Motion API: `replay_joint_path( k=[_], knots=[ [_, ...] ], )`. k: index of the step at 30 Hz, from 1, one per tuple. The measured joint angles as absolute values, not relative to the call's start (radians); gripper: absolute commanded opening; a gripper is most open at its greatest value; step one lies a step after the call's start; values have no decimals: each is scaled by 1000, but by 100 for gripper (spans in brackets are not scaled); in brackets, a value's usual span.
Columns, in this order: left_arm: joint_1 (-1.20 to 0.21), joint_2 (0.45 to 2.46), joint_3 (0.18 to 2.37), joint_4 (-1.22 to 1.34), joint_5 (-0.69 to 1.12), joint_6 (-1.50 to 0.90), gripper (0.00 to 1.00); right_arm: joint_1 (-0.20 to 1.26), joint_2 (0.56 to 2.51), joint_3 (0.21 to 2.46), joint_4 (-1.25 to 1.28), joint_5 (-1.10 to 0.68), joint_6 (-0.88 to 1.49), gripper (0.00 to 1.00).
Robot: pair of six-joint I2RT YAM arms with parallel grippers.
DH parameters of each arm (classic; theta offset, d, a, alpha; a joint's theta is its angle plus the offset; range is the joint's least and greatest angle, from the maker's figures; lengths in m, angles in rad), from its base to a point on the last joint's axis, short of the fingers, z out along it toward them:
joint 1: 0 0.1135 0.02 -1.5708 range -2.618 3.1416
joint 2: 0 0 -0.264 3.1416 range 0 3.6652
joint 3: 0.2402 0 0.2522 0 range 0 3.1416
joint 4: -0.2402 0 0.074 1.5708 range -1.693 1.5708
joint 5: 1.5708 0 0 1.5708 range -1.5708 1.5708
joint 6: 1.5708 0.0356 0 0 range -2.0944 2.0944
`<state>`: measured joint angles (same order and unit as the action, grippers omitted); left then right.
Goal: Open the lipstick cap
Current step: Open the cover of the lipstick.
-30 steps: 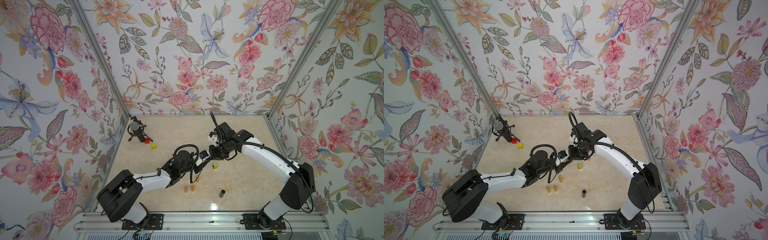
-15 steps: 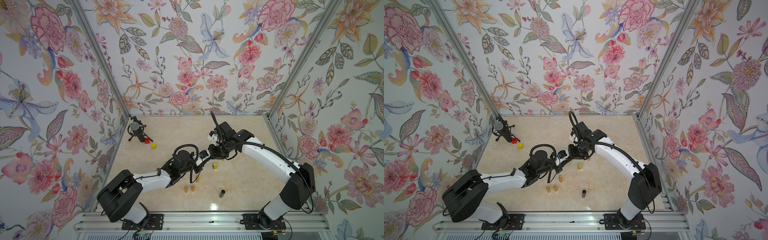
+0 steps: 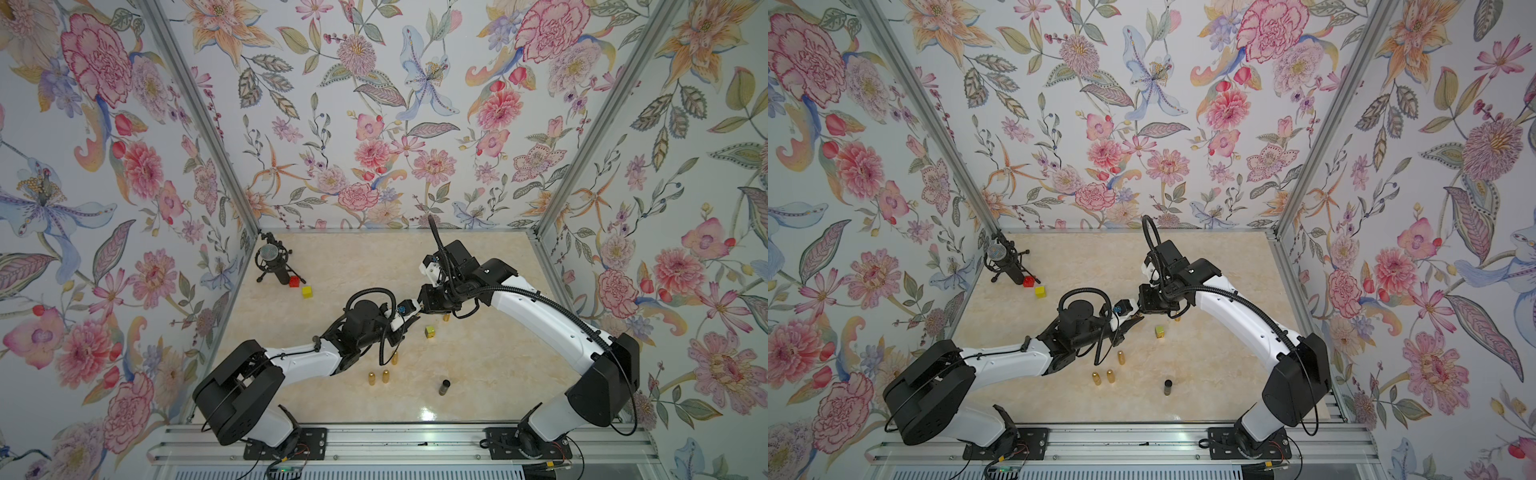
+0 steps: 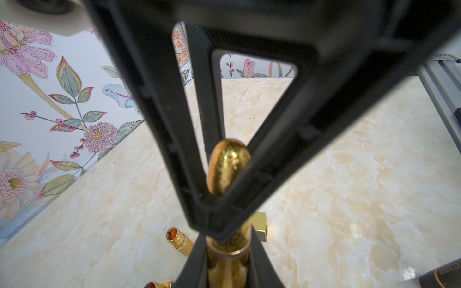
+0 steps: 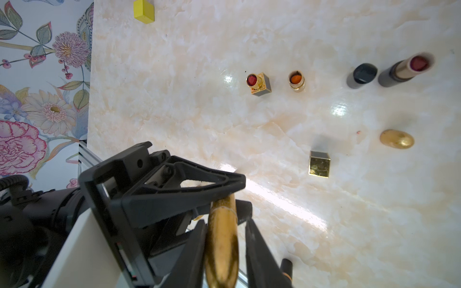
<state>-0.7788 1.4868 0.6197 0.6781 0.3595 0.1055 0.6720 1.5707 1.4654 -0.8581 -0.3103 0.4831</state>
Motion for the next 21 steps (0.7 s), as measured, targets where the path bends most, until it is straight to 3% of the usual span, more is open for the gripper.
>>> replay_joint_path(
  k=[2, 21],
  knots=[
    [-779, 1487, 620, 677, 360, 105, 2, 673, 1571, 1465, -858, -311, 486, 16],
    [-770, 1468, 593, 717, 343, 97, 0, 658, 1567, 1474, -844, -346, 487, 11]
  ],
)
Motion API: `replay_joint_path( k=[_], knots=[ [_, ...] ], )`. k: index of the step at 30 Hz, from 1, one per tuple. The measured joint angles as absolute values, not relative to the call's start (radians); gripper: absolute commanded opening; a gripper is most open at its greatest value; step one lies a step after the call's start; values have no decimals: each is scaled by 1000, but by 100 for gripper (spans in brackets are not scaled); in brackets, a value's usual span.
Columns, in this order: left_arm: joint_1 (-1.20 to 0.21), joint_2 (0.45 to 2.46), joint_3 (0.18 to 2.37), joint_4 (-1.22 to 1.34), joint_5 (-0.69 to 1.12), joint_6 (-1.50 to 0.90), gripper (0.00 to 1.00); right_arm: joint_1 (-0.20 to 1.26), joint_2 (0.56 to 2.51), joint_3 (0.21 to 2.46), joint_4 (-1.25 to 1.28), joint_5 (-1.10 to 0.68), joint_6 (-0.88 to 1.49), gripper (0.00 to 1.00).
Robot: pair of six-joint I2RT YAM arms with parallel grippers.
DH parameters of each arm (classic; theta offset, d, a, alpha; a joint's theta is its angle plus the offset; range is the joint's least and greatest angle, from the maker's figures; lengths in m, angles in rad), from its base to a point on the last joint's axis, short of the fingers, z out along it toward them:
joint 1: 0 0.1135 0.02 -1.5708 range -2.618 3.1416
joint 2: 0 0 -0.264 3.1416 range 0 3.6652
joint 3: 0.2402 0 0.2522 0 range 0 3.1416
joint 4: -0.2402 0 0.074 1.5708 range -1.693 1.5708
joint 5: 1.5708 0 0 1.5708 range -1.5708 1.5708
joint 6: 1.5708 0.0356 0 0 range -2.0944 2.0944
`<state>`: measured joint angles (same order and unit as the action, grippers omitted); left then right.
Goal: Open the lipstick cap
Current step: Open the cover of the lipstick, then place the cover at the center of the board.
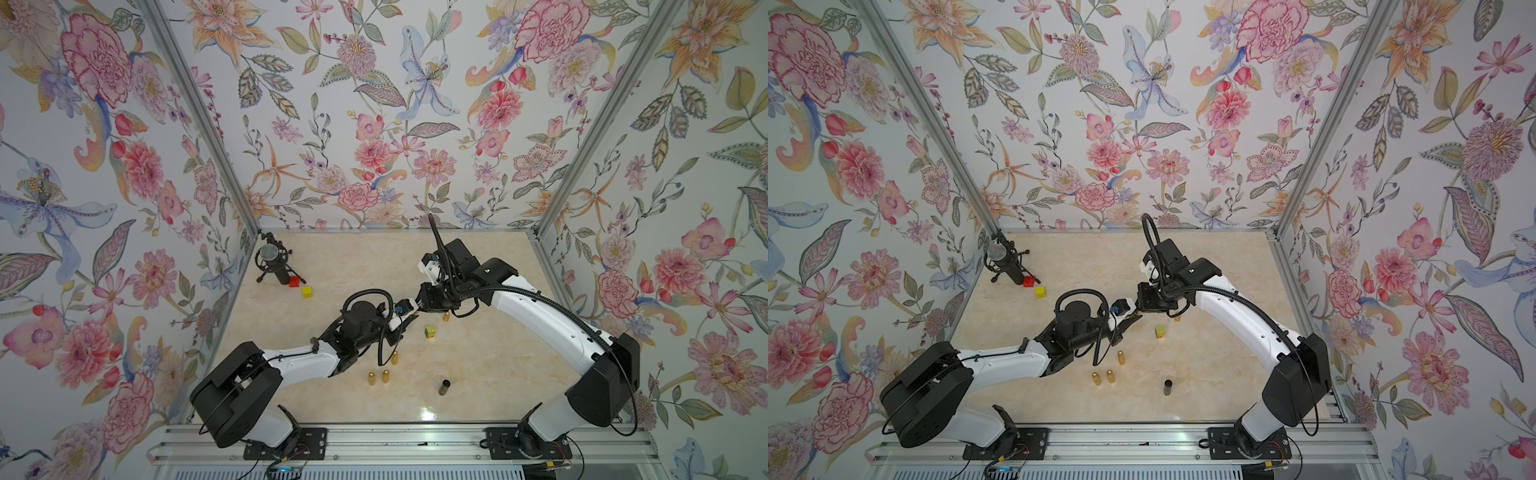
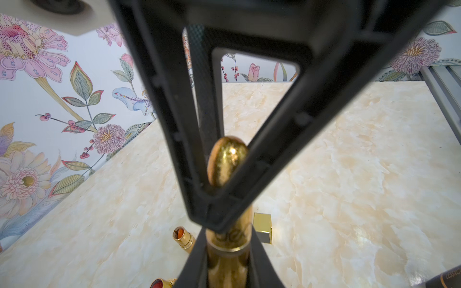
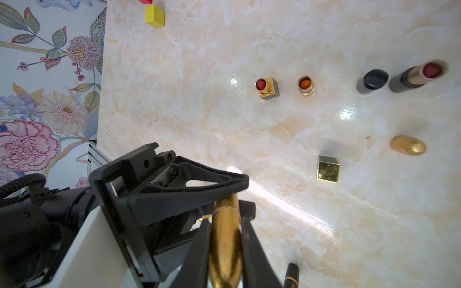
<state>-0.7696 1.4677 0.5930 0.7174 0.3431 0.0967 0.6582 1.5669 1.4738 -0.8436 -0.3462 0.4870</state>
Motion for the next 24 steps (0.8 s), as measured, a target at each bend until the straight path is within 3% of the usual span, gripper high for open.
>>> replay_joint_path(
  k=[11, 24],
  knots=[
    [-725, 1450, 542, 644, 299, 88, 0, 553, 1490, 1480, -839, -317, 501, 11],
    [-721, 1366, 508, 685, 302, 44, 0, 558, 1488, 1187, -831, -77, 471, 12]
  ],
)
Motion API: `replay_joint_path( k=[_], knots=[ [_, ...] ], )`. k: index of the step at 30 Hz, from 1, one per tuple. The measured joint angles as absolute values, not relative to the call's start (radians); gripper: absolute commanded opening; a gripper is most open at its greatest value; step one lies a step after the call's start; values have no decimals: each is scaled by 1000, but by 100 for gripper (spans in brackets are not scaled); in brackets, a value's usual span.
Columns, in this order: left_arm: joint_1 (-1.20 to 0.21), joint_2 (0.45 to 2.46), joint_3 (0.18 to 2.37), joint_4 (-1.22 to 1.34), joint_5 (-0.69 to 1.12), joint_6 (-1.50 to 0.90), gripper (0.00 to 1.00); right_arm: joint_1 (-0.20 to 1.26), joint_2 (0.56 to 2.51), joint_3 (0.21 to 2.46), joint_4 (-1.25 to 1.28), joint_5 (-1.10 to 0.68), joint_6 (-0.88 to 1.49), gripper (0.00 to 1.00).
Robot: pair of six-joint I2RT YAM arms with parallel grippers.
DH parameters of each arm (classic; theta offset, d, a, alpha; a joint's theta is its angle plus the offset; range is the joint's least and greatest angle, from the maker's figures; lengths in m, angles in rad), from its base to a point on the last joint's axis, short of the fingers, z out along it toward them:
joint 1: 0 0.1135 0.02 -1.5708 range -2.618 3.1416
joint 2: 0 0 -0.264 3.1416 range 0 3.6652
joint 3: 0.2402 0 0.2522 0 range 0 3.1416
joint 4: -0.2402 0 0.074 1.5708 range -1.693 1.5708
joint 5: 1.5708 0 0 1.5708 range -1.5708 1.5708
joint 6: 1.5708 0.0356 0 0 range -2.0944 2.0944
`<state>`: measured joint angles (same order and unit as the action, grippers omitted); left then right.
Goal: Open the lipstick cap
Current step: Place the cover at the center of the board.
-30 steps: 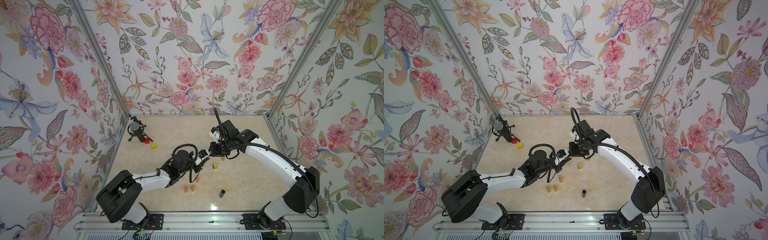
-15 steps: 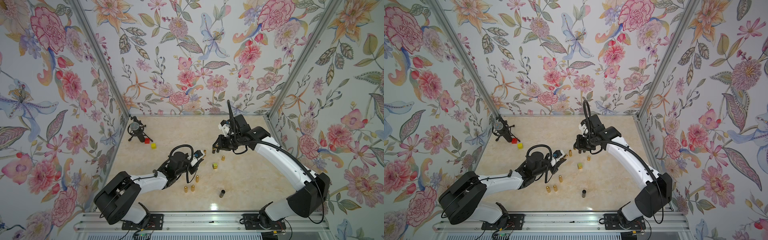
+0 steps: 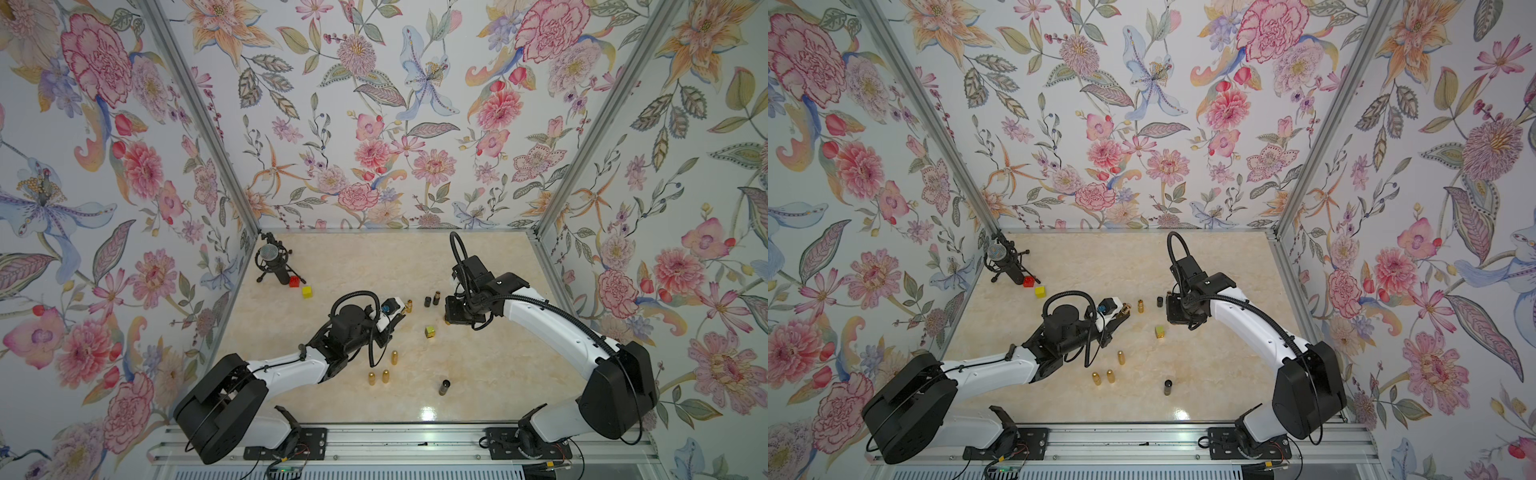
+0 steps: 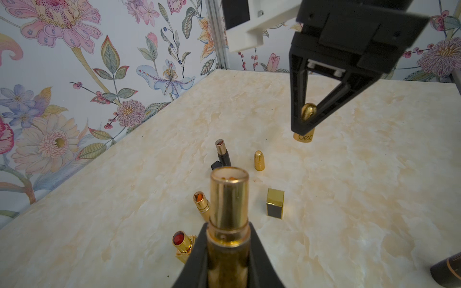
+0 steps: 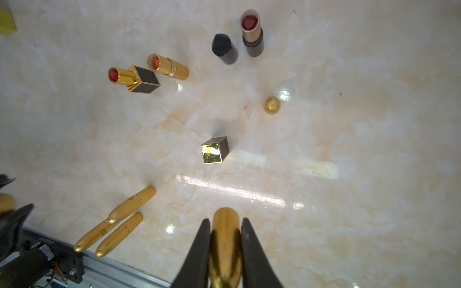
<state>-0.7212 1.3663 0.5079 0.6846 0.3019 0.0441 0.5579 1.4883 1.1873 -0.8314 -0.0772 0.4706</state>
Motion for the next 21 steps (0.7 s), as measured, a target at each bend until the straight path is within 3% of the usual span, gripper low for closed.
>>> replay_joint_path(
  k=[21],
  knots=[
    [-706, 1361, 480, 759, 303, 10, 0, 640, 1649, 1069, -660, 47, 463, 13]
  ],
)
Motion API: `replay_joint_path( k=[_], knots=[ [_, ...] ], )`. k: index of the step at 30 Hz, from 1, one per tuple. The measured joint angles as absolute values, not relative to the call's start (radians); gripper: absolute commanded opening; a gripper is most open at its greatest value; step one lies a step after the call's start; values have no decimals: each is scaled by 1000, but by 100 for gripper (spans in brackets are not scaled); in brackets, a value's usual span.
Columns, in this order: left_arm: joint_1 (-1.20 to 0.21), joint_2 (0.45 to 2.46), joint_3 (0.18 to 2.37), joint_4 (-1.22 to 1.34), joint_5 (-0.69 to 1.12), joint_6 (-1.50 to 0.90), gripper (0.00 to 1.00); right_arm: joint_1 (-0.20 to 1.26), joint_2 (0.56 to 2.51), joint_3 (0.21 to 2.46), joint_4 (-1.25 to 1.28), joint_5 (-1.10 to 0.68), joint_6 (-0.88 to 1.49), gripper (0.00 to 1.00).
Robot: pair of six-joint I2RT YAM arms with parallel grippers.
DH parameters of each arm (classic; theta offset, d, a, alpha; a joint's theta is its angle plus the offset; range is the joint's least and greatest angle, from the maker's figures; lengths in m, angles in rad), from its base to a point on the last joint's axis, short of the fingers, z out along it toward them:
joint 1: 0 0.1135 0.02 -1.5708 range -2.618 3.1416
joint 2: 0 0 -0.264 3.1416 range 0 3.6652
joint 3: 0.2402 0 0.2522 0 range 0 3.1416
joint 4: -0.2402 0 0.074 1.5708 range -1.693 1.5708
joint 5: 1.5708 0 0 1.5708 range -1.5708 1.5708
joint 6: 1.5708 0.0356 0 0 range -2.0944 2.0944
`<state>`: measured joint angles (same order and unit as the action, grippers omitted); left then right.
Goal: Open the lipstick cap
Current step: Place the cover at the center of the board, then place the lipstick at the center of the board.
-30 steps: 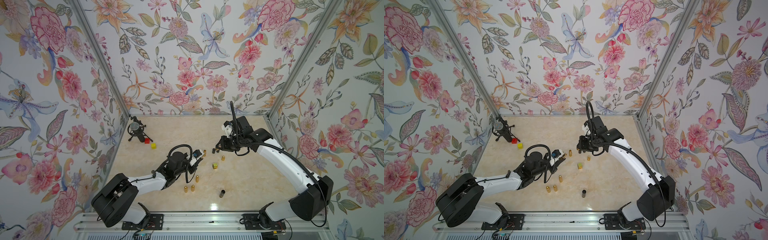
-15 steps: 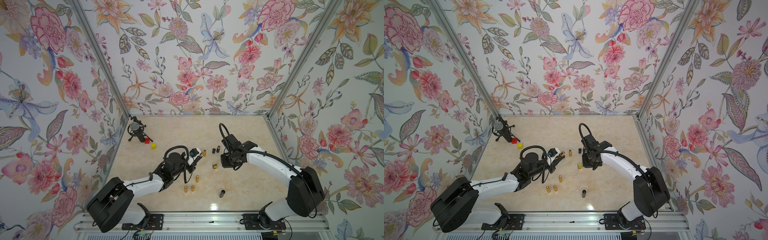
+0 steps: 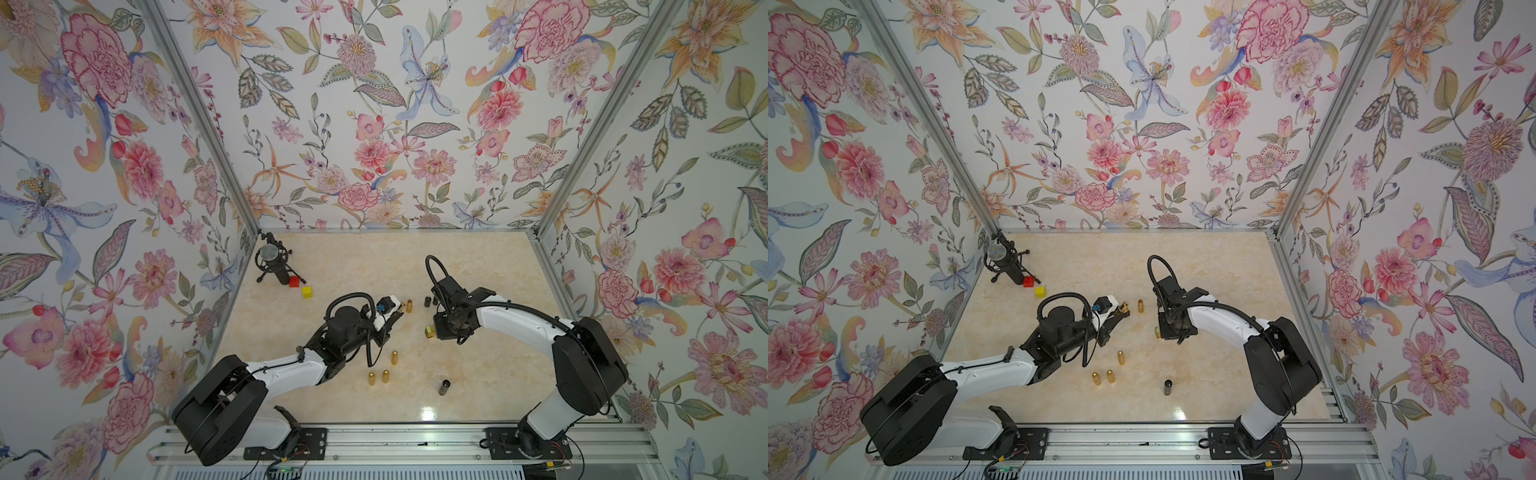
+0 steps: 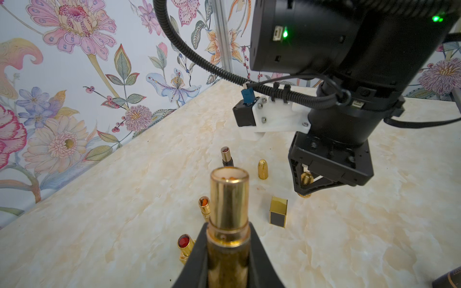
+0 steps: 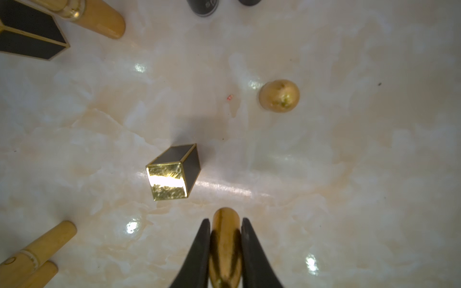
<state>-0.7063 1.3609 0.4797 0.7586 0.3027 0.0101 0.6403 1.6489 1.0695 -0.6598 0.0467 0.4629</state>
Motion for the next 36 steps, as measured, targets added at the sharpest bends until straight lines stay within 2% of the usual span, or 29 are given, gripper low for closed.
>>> replay_joint_path(
  k=[15, 24, 28, 36],
  knots=[
    [-705, 1361, 478, 764, 303, 10, 0, 671, 1713, 1032, -581, 57, 463, 15],
    [-705, 1361, 478, 764, 303, 7, 0, 665, 1716, 1032, -577, 49, 459, 30],
    [-705, 1361, 478, 765, 303, 7, 1, 661, 1708, 1032, -580, 35, 456, 32],
    [-700, 1361, 478, 796, 303, -12, 1, 657, 1556, 1067, -647, 5, 457, 41]
  ],
)
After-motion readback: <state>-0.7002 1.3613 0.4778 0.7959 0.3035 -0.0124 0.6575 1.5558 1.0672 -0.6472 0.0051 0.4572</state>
